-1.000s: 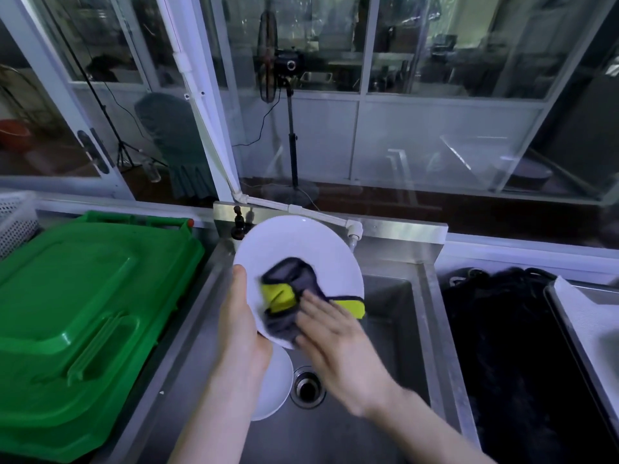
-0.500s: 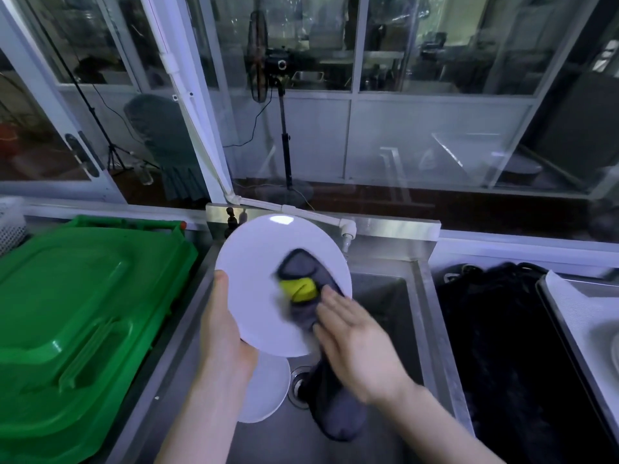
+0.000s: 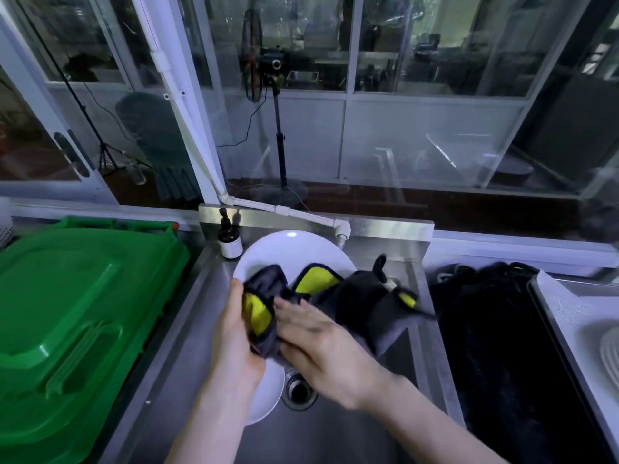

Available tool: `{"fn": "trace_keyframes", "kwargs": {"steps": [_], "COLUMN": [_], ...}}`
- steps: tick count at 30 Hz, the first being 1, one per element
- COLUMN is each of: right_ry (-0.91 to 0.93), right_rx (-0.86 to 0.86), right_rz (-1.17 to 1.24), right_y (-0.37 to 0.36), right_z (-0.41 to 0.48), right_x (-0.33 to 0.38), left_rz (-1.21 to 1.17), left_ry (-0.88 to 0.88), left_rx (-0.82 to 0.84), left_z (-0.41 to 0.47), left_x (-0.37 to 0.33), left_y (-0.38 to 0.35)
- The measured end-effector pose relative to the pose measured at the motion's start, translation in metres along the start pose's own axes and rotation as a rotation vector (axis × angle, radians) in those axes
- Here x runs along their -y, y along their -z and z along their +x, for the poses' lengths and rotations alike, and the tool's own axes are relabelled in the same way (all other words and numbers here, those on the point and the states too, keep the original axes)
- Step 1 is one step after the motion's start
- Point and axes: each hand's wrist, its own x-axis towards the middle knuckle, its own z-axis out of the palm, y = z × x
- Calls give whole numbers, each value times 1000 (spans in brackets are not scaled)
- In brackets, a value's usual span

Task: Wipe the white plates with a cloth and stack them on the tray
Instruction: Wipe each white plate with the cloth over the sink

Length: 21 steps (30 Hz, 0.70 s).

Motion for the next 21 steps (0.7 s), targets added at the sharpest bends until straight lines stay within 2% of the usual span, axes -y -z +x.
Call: {"fn": "trace_keyframes", "kwargs": {"steps": [2, 3, 6, 10, 12, 14, 17, 19, 20, 21], "right_ry": [11, 5, -112, -323, -293, -225, -224, -349, -401, -435], "right_rx": [14, 5, -81, -155, -123, -67, 19, -81, -195, -316], "right_rz": [9, -18, -141, -212, -222, -135, 8, 185, 218, 153], "right_y": [2, 6, 20, 38, 36, 30, 22, 18, 16, 14], "right_z": [-14, -18, -17, 7, 21, 29, 19, 4, -2, -6], "right_x": [-3, -7, -28, -50, -48, -39, -32, -29, -30, -30], "left_rz": [-7, -13, 87, 131, 120, 126, 12, -21, -12, 5], "left_ry": [102, 82, -151, -115, -100, -100, -81, -94, -102, -121], "left_rx": [18, -16, -107, -77, -60, -56, -148, -151, -149, -135], "left_z": [-2, -2, -3, -11, -11, -7, -2, 1, 2, 4], "left_x": [-4, -4, -4, 8, 10, 11, 9, 6, 5, 6], "left_y": [5, 6, 1, -8, -12, -15, -13, -10, -8, -5]}}
